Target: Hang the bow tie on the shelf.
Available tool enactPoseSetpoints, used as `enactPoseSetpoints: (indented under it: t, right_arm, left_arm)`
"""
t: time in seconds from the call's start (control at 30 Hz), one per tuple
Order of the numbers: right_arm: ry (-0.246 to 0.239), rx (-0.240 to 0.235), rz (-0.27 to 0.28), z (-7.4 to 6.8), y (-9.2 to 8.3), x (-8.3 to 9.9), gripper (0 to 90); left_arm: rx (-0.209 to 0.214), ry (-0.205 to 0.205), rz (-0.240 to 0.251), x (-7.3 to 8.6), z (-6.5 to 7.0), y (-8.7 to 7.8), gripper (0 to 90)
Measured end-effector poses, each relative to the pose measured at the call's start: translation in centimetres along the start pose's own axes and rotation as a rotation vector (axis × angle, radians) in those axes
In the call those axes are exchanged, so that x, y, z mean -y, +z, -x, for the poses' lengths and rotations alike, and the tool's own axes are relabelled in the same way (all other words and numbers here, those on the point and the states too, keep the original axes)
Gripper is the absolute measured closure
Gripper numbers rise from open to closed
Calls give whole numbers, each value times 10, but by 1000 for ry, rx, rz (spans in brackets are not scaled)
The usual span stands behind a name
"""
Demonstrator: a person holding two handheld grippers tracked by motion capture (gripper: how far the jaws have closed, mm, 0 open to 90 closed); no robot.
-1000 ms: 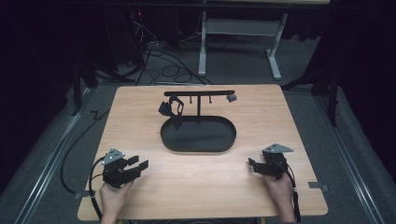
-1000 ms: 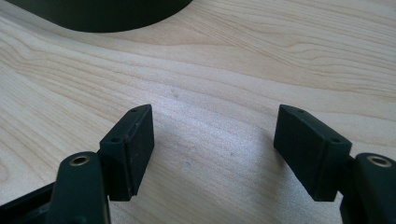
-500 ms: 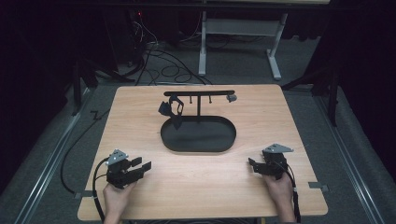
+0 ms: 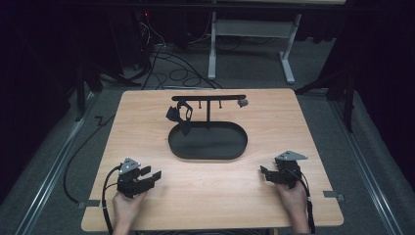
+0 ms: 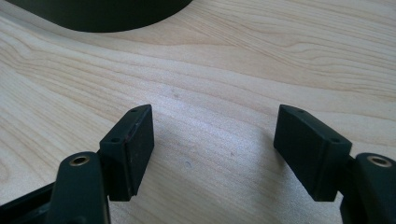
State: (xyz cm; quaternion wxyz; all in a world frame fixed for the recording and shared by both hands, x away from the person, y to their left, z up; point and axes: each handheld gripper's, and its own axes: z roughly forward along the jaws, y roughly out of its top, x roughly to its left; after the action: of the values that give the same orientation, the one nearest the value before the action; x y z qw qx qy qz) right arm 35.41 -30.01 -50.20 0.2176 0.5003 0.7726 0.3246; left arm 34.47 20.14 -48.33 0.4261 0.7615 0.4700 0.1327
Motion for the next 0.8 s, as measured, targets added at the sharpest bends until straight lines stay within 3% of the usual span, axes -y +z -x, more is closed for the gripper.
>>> enactPoseSetpoints:
  t: [0.8]
  right_arm:
    - [0,0,0,0,0,0,301]
  left_arm:
    - [-83,66,-42,1,6,20,471]
